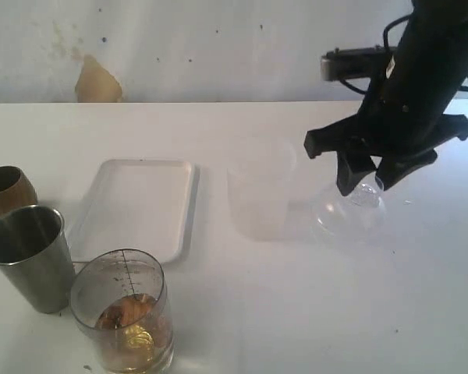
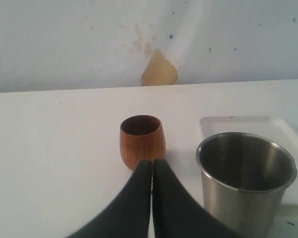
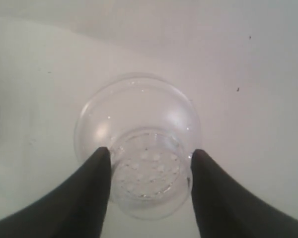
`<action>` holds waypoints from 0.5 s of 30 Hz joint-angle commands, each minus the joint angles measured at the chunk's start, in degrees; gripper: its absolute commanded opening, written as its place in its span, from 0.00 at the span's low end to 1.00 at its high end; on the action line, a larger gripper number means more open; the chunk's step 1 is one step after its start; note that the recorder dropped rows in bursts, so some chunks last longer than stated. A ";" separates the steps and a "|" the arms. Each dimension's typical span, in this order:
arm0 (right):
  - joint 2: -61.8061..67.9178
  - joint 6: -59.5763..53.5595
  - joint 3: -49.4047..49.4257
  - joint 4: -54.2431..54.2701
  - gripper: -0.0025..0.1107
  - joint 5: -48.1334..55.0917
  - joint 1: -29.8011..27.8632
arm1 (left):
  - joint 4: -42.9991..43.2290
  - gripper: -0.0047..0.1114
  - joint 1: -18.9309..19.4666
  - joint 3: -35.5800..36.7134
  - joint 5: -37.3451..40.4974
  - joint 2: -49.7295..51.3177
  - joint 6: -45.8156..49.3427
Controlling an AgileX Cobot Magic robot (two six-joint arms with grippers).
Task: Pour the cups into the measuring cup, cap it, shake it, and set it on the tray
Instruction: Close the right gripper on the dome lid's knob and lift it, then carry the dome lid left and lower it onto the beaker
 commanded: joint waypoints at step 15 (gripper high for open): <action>-3.84 4.70 -10.30 8.04 0.02 0.75 24.16 | 0.35 0.05 -0.06 0.29 0.11 -0.14 -0.12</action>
